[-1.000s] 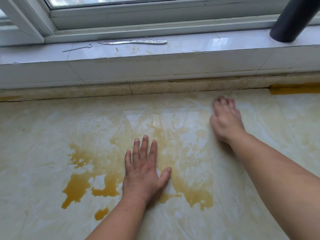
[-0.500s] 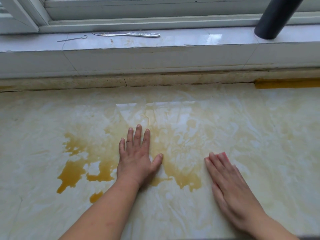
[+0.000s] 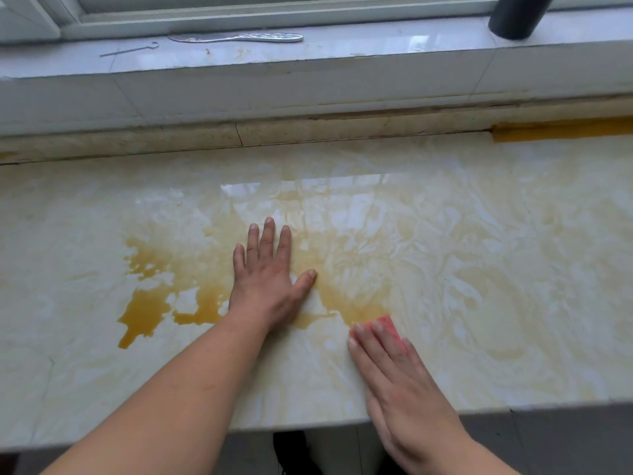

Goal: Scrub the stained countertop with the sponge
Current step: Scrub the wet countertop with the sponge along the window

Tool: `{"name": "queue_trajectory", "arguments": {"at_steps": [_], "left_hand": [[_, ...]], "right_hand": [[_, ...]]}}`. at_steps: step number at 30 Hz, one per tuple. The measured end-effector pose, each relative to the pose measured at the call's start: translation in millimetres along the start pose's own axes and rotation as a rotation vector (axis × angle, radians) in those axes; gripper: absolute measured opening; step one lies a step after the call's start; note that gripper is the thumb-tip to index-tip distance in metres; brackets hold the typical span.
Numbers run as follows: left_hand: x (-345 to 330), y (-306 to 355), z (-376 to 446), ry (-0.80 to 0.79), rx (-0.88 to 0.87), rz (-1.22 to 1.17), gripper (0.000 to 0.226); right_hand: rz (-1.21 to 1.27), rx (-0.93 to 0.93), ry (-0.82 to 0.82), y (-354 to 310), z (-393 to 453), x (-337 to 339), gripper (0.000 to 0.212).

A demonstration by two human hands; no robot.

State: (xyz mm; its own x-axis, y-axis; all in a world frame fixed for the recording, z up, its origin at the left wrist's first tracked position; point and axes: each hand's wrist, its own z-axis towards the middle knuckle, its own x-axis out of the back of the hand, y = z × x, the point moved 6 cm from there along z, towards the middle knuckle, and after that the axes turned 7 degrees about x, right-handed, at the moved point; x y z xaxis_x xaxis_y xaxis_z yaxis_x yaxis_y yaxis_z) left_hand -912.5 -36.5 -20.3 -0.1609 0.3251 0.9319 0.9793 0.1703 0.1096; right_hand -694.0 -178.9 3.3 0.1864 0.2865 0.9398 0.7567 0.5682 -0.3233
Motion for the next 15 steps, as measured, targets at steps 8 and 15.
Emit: {"name": "queue_trajectory", "arguments": {"at_steps": [8, 15], "left_hand": [[0.6, -25.1, -20.7, -0.013, -0.001, 0.036, 0.084], [-5.5, -32.5, -25.7, -0.025, 0.009, 0.031, 0.085]], "right_hand": [[0.093, -0.217, -0.02, 9.2, 107.9, 17.5, 0.068], [0.047, -0.165, -0.018, -11.5, 15.4, -0.4, 0.074]]}}
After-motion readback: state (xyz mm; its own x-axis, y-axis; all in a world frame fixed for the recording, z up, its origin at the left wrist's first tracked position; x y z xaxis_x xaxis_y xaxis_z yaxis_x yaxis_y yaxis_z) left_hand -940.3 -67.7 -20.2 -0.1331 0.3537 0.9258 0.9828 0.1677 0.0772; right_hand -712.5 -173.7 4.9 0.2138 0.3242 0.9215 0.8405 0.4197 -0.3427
